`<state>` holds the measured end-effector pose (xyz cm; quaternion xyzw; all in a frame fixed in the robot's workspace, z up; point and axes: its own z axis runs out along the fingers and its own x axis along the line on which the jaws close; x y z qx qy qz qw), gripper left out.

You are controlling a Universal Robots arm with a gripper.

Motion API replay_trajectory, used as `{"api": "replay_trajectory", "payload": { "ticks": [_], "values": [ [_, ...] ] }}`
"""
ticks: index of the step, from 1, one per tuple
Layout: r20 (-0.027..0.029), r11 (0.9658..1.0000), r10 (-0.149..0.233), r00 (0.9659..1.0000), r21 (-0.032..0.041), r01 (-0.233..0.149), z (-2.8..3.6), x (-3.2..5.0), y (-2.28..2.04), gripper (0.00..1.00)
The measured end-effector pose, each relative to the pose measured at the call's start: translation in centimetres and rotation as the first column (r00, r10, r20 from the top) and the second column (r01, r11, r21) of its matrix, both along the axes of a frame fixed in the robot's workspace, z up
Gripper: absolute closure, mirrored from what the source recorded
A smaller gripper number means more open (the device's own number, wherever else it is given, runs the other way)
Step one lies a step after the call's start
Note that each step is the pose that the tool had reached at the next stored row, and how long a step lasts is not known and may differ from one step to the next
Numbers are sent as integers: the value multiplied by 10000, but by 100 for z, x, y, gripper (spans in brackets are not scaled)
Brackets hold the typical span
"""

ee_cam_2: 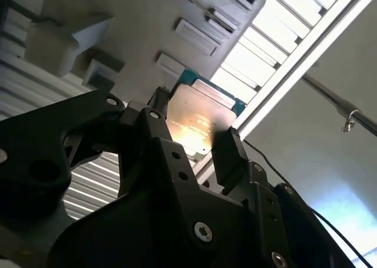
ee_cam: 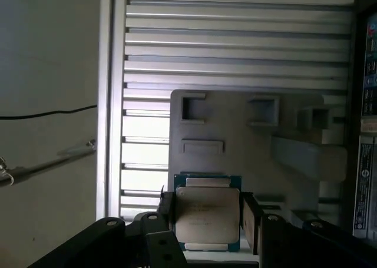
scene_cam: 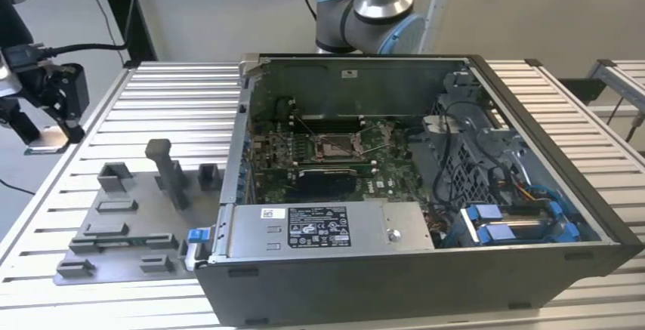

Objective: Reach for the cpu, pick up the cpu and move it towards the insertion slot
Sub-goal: 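Pick up the cpu and move it towards the insertion slot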

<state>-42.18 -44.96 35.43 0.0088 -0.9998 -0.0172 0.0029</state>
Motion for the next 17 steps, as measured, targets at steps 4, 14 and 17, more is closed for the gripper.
{"api": "replay_trajectory", "payload": {
  "ticks": [4, 14, 17],
  "values": [
    [1, 10000, 0, 10000, 1, 0, 85, 0, 0, 100],
    [2, 10000, 0, 10000, 2, 0, 251, 0, 0, 100],
    [1, 10000, 0, 10000, 1, 0, 255, 0, 0, 100]
  ]
}}
